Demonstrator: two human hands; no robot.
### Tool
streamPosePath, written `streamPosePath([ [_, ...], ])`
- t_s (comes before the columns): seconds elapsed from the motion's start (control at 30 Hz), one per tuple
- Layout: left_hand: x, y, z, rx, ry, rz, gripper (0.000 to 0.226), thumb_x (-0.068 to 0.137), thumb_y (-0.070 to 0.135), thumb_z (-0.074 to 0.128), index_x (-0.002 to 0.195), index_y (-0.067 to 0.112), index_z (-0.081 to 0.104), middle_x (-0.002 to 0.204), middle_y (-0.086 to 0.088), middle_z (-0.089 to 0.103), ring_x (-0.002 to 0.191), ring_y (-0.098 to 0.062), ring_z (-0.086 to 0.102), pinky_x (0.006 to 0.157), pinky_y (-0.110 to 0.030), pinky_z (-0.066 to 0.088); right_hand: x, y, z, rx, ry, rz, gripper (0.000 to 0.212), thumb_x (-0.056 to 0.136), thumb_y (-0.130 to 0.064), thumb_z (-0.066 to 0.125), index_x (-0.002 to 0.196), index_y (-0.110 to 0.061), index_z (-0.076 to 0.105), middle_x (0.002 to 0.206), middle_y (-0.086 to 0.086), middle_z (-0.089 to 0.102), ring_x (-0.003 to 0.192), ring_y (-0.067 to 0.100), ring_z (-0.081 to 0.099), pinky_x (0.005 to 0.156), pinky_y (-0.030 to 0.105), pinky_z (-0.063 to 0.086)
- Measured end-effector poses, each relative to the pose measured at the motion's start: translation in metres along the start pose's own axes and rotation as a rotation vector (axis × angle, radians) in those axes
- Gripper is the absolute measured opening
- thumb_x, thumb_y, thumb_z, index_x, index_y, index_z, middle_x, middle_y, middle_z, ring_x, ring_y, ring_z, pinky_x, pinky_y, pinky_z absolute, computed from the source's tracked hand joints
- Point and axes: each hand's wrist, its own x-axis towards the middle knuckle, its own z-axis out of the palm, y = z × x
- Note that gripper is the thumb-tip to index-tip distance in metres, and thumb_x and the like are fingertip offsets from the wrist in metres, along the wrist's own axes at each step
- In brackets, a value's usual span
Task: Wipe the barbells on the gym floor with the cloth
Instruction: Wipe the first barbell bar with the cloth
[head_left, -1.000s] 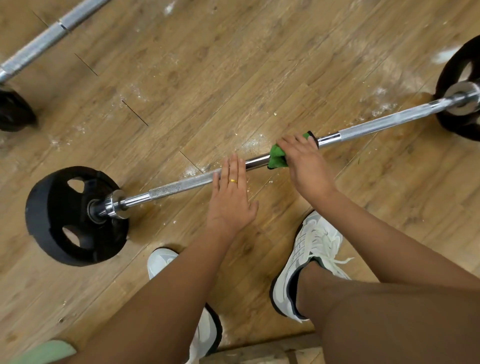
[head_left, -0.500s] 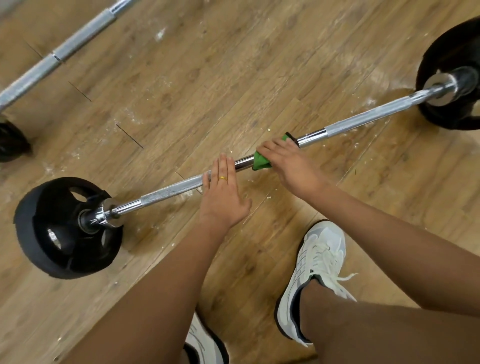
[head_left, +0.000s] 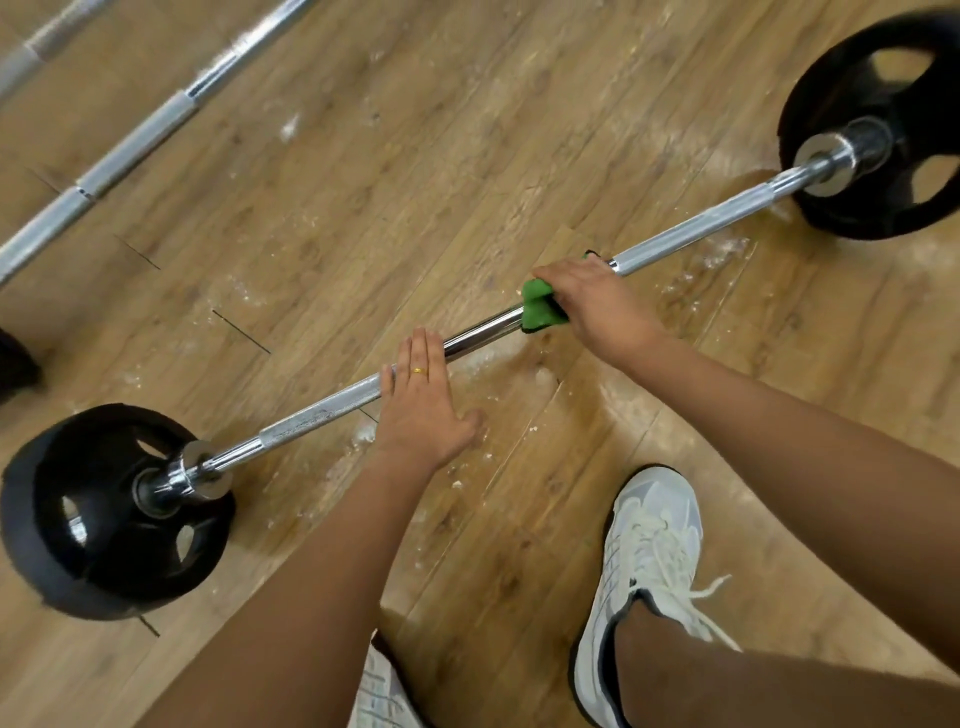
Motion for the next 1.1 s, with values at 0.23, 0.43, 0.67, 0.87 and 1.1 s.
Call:
streamPosePath([
  [0.23,0.003,0.000,0.001,0.006,0.022,-0.011,0.104,0.092,0.058,0.053,0.159,0.011,-0.012,0.168,-0.008,-0.013,0.155,-0.024,-0.011,0.125,-0.046,-0.005,-0.009,-0.009,0.011,0.028,-0.003,-0.018,0.042,0.089,0.005,0.053,0.127,-0.007,0.062,0.124,0.009,0.065,0.117,0.032,0.055,0.108,0.046,0.031],
  [0.43,-0.004,0.002,0.006,0.007,0.022,-0.003,0.105,0.092,0.059,0.050,0.158,0.011,-0.016,0.167,-0.008,-0.017,0.154,-0.024,-0.014,0.123,-0.046,-0.007,-0.012,0.018,-0.018,0.021,0.068,0.078,0.030,0.090,0.002,0.049,0.108,-0.019,0.062,0.105,0.000,0.066,0.098,0.026,0.058,0.105,0.041,0.036],
  [0.67,-0.023,0.011,0.020,-0.024,0.044,-0.015,0.108,0.091,0.057,0.054,0.158,0.010,-0.016,0.168,-0.007,-0.017,0.155,-0.025,-0.014,0.122,-0.047,-0.008,-0.036,0.011,-0.010,-0.035,0.007,-0.068,0.042,0.092,0.004,0.054,0.131,-0.011,0.060,0.127,0.004,0.063,0.118,0.026,0.054,0.106,0.032,0.029],
  [0.87,-0.036,0.017,0.023,0.014,0.023,-0.016,0.107,0.091,0.054,0.055,0.158,0.009,-0.016,0.167,-0.009,-0.019,0.154,-0.026,-0.014,0.123,-0.048,-0.005,-0.055,0.012,-0.009,-0.024,0.070,0.122,0.038,0.094,-0.004,0.051,0.131,-0.010,0.058,0.128,0.010,0.062,0.124,0.034,0.052,0.111,0.049,0.035],
  [1.1,-0.035,0.039,0.017,-0.011,-0.041,-0.033,0.105,0.094,0.054,0.049,0.156,0.006,-0.022,0.163,-0.012,-0.030,0.150,-0.025,-0.029,0.121,-0.047,-0.014,-0.069,0.012,-0.015,-0.105,0.010,-0.021,0.050,0.093,-0.018,0.067,0.141,-0.015,0.051,0.141,0.006,0.055,0.139,0.026,0.042,0.119,0.044,0.030],
])
